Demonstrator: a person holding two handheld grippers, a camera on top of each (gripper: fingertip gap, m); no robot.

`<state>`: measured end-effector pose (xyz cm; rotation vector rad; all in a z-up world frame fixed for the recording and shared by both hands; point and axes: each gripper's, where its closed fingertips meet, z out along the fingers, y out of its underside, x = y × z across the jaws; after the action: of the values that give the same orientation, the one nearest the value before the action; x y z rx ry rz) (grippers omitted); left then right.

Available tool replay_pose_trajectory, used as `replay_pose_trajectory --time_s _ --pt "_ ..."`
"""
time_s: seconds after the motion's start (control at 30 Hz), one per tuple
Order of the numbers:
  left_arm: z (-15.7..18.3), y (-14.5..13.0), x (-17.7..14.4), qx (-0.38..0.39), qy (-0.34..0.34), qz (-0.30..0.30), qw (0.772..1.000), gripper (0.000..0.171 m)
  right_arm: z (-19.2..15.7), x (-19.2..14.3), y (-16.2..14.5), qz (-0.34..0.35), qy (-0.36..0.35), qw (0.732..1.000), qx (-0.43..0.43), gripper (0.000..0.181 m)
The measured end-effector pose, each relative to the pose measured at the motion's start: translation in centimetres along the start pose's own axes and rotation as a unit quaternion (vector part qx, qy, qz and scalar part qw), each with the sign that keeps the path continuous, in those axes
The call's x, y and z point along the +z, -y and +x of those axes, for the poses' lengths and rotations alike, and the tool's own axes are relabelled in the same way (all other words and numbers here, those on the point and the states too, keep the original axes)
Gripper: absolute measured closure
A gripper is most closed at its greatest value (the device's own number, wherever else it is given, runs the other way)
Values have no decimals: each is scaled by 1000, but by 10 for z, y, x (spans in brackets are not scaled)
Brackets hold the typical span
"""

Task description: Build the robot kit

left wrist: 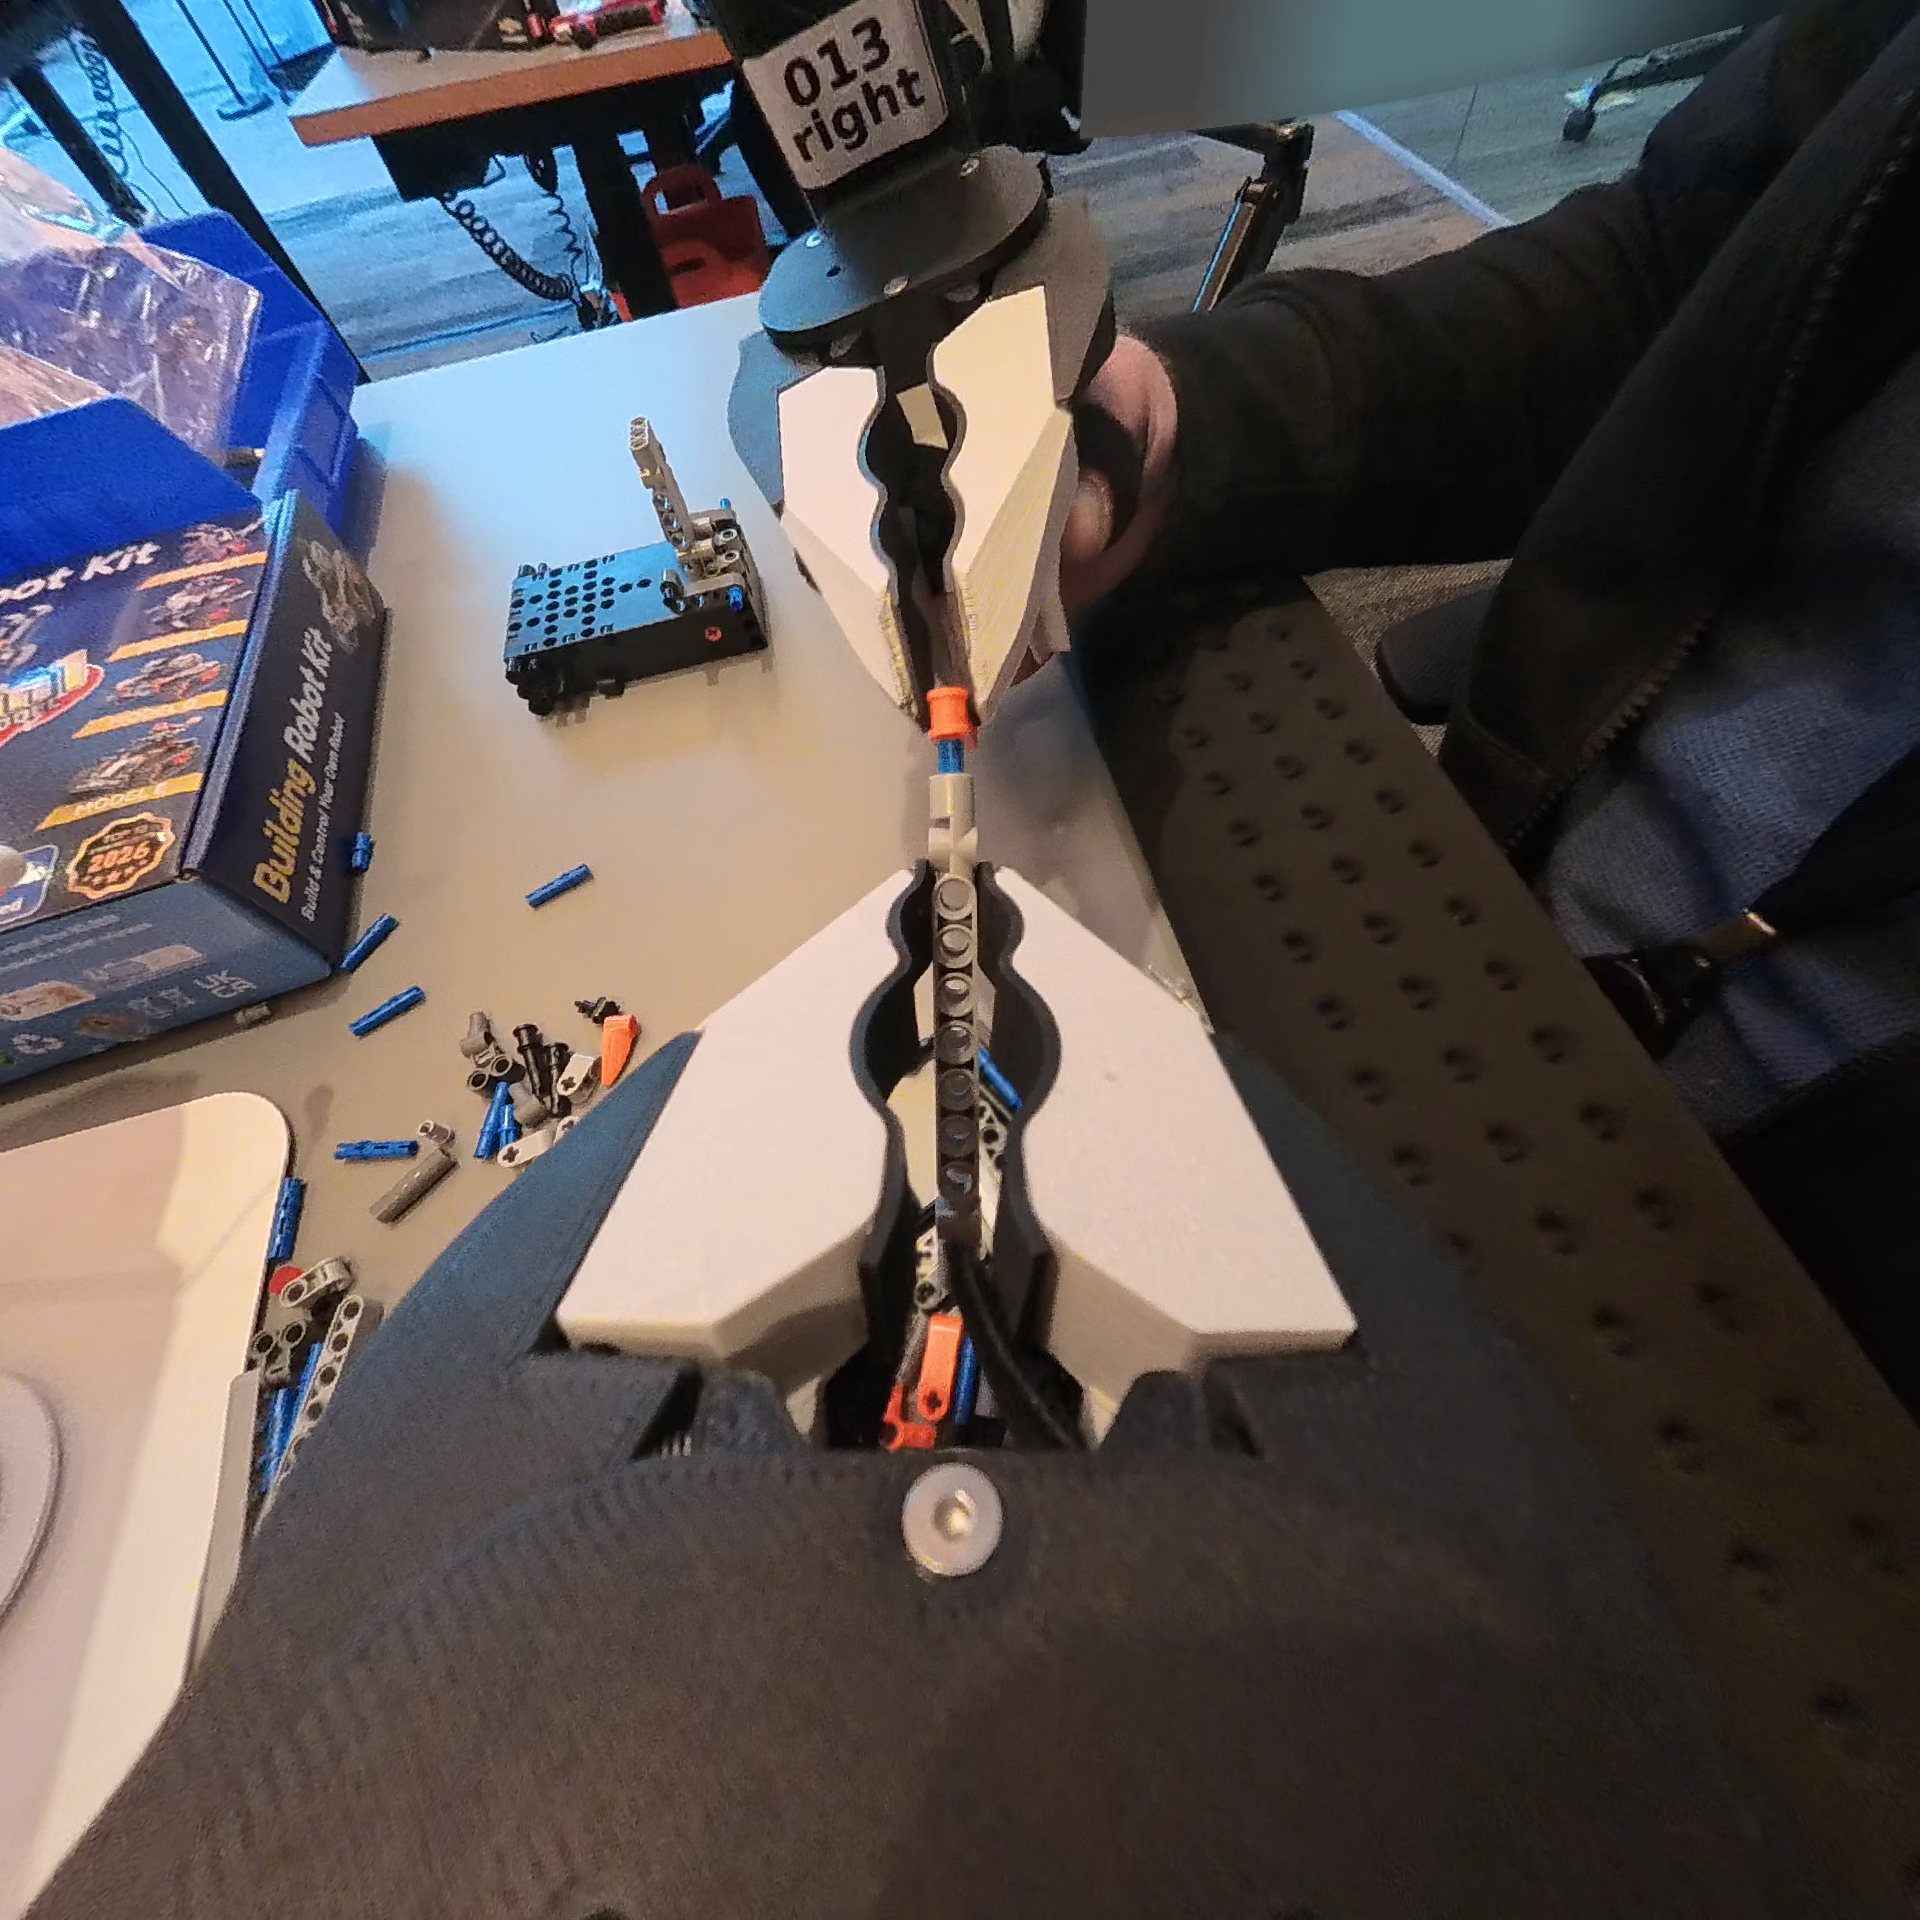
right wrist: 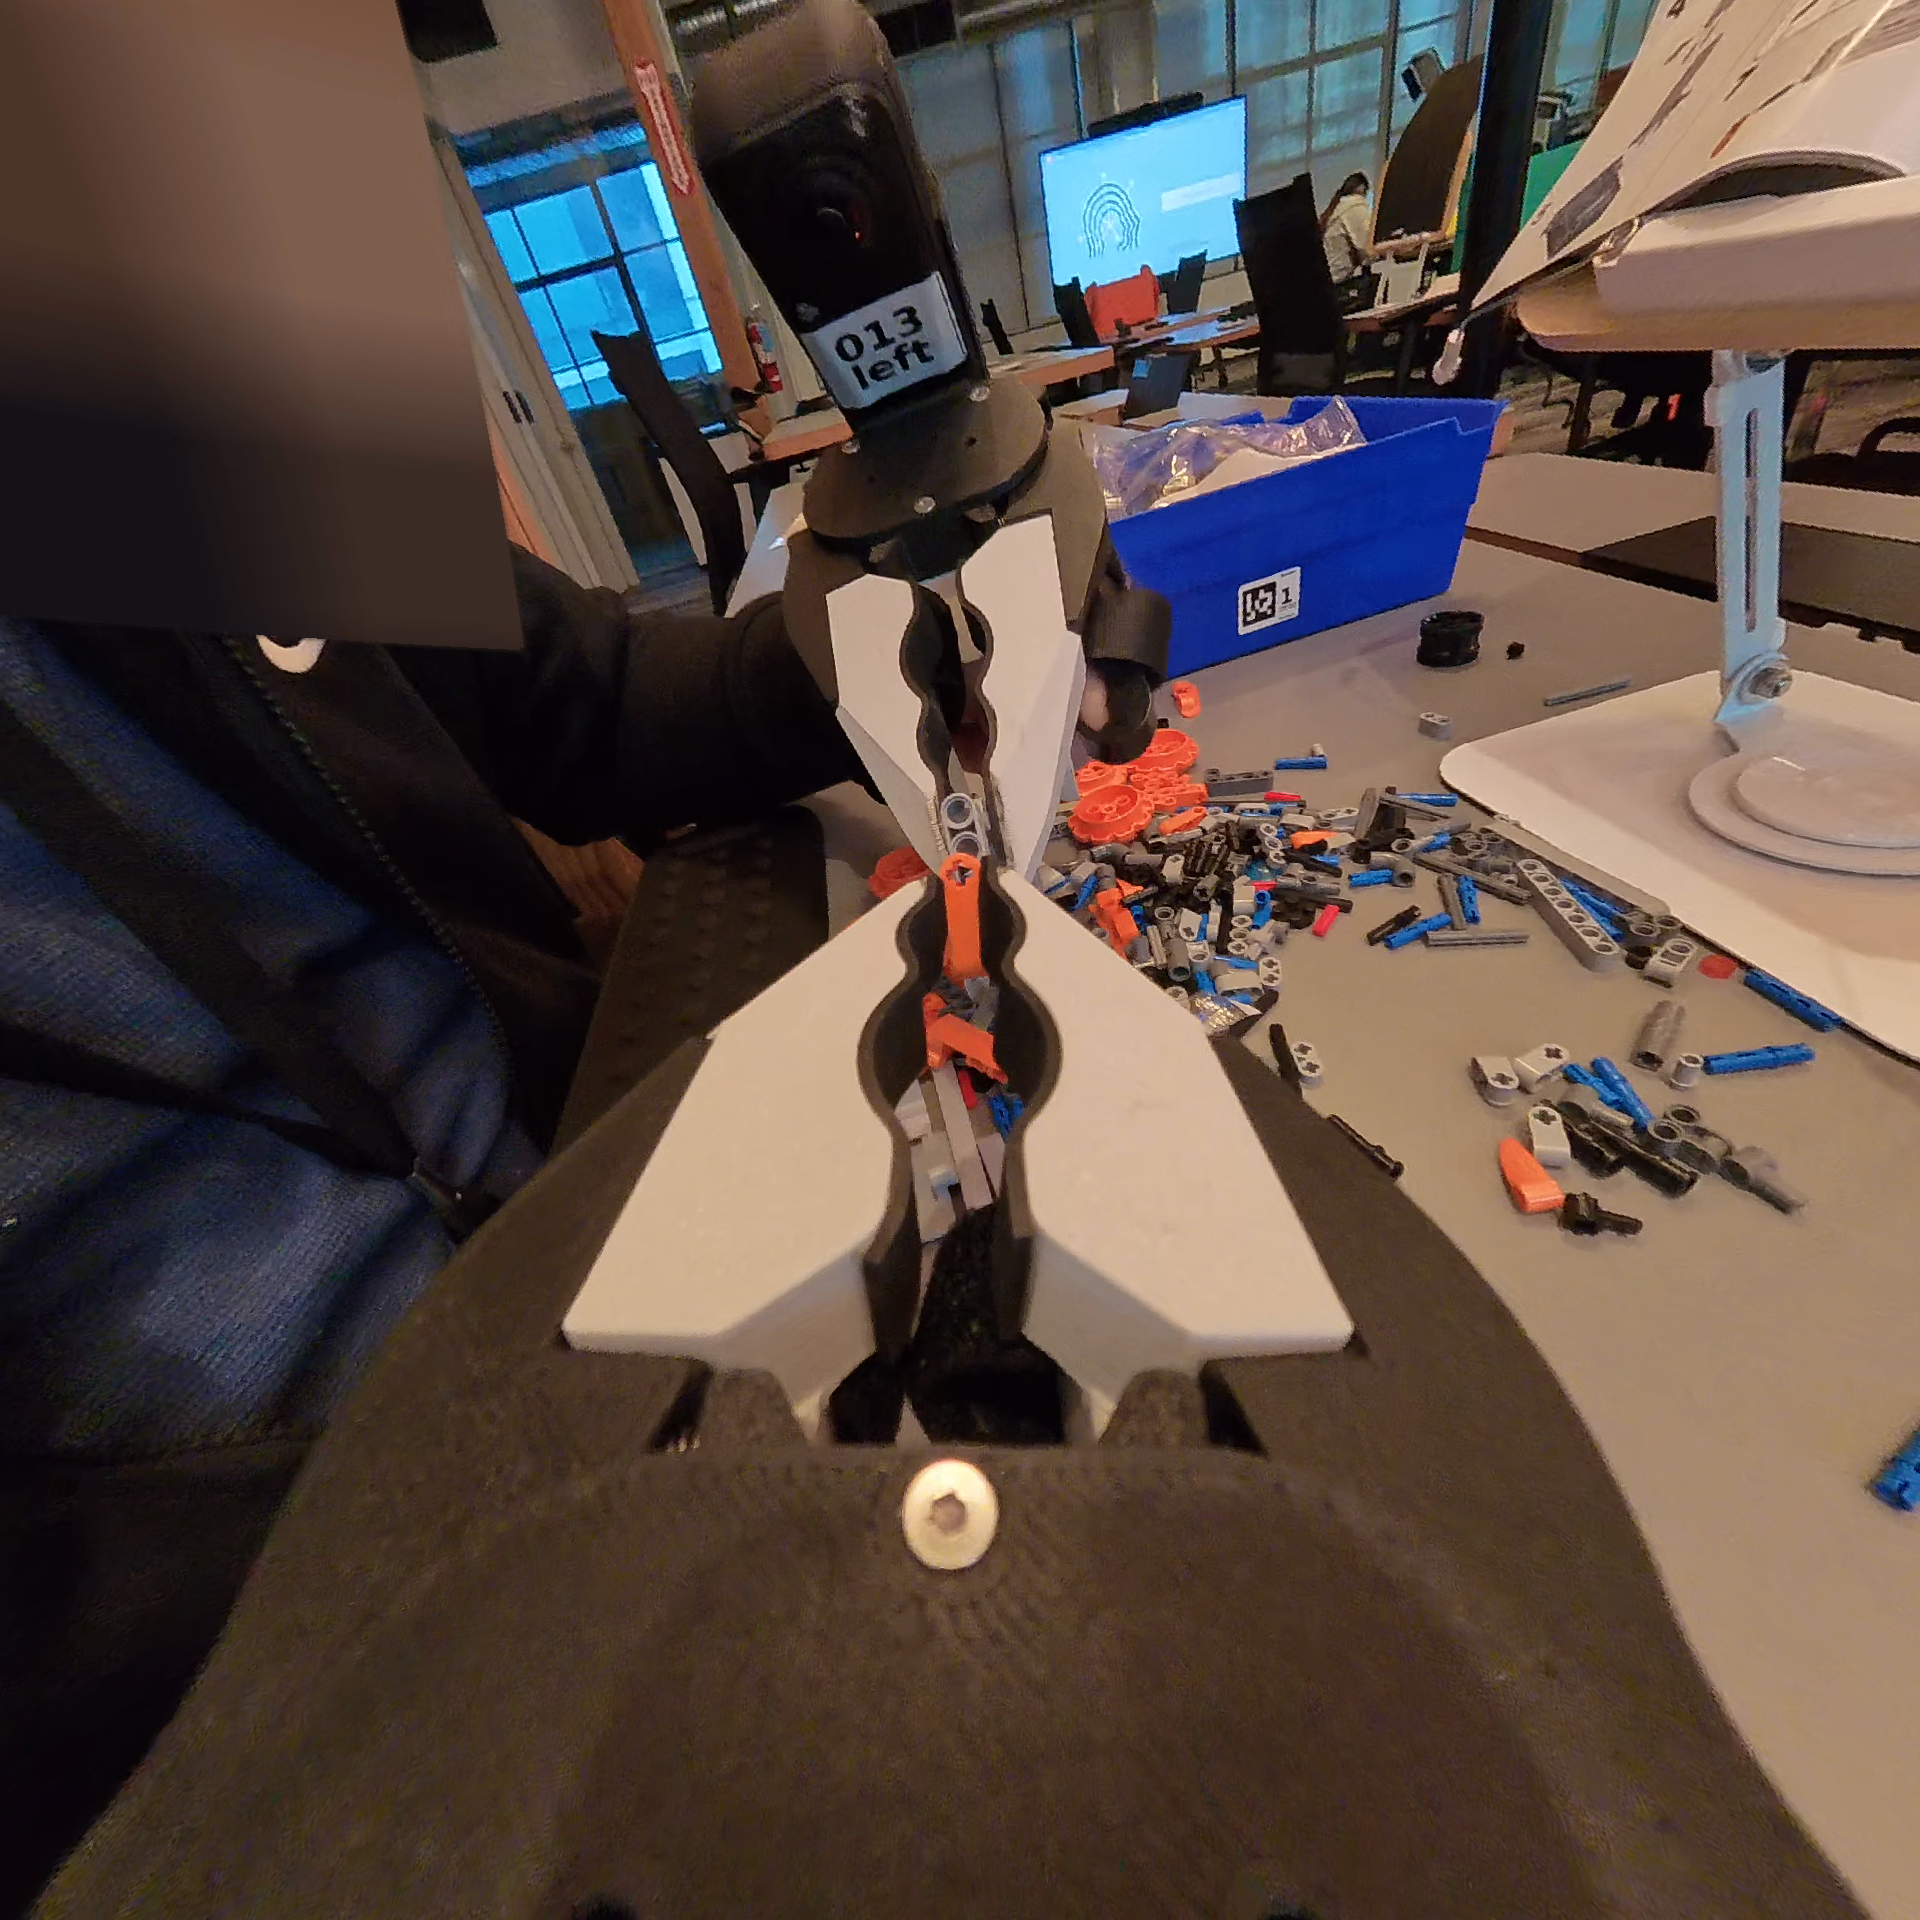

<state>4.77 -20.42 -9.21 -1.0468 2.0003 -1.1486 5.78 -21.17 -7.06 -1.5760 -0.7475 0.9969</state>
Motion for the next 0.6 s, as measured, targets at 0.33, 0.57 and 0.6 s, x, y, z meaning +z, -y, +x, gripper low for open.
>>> replay_pose_trajectory --time_s 0.33,0.57,0.6 --pt "5 15 -3 -11 -19 32 999 166 -4 -4 8 21 2 1000 -20 176" --pt "3 11 0 -15 -15 27 999 166 -7 -6 8 21 4 999 -27 176" --pt "4 11 1 -14 -16 27 999 166 -6 -6 8 19 0 999 -30 176"
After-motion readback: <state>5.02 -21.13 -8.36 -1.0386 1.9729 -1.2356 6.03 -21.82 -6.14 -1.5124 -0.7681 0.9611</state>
